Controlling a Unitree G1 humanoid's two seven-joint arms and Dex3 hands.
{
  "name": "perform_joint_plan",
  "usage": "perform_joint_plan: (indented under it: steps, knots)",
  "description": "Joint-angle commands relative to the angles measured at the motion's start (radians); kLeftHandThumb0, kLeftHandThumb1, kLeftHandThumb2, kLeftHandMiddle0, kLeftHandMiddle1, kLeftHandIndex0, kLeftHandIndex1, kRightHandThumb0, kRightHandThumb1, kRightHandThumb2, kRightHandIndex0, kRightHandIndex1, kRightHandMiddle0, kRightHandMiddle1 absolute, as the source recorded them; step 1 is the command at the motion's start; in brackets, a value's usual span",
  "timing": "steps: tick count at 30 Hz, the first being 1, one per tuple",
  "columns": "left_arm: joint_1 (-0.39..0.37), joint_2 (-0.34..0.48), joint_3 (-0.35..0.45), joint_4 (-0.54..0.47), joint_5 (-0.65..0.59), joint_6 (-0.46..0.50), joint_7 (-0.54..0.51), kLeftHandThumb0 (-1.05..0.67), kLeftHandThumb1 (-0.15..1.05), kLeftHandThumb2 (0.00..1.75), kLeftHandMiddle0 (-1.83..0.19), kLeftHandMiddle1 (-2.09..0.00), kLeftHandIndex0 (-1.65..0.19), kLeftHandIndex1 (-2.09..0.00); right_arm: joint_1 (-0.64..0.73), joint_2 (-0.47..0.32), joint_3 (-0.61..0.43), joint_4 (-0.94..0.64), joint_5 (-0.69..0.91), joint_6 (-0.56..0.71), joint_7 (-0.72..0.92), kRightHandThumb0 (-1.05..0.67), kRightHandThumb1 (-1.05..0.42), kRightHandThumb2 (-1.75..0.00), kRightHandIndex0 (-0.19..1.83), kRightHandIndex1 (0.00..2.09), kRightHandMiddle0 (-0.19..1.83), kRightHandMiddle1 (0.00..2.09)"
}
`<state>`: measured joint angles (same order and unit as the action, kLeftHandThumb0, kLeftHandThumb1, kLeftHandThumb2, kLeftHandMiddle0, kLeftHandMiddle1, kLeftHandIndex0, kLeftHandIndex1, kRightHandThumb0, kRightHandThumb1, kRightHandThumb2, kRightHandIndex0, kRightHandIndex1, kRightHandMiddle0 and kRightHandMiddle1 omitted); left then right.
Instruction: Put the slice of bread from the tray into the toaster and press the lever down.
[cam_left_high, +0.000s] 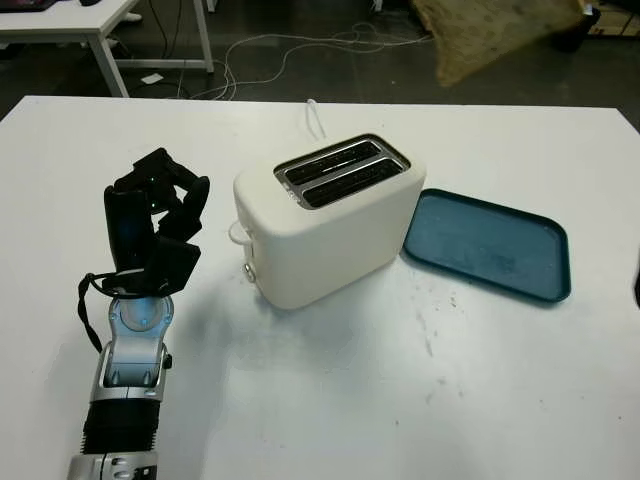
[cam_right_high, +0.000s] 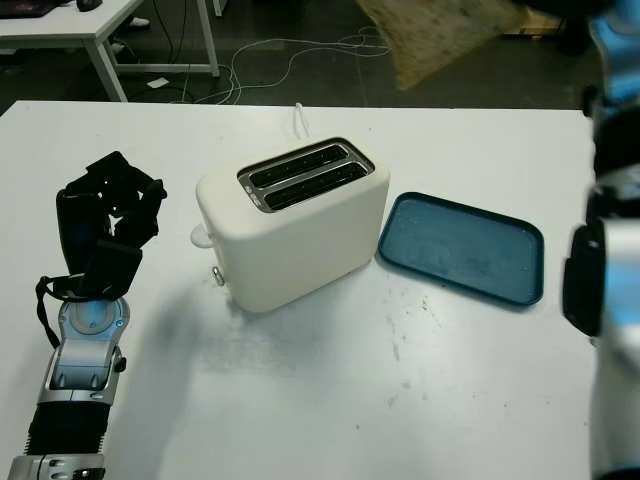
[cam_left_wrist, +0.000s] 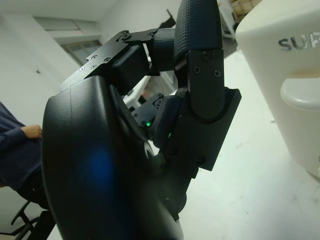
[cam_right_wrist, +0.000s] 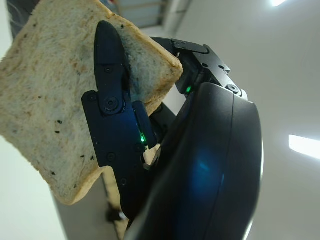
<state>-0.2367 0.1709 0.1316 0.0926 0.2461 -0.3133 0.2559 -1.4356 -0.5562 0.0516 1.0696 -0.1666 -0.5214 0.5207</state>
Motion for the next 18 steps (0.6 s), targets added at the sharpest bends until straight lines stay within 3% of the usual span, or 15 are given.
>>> perform_joint_plan:
  steps: [1,8,18]
  knots:
    - [0.005,-0.003,-0.001,-0.012,0.002,0.007,0.005,-0.81,0.84,0.51,-1.21,-1.63,-0.98,-1.43,-0.027,0.038,0.002,0.026,0.016,0.017,0.036,-0.5,-0.92,-0.3,1.13,1.75,0.96,1.75]
    - [0.006,-0.004,0.001,-0.01,-0.004,-0.002,0.004,-0.8,0.84,0.5,-1.22,-1.64,-0.98,-1.43,-0.005,0.137,-0.001,0.034,0.049,0.089,0.148,-0.53,-0.92,-0.36,1.12,1.75,0.93,1.75]
    - [0.006,-0.001,0.001,-0.008,0.004,-0.005,0.008,-0.8,0.85,0.49,-1.21,-1.65,-0.98,-1.44,0.069,0.158,0.041,-0.012,0.023,0.159,0.227,-0.51,-0.92,-0.38,1.12,1.75,0.88,1.75]
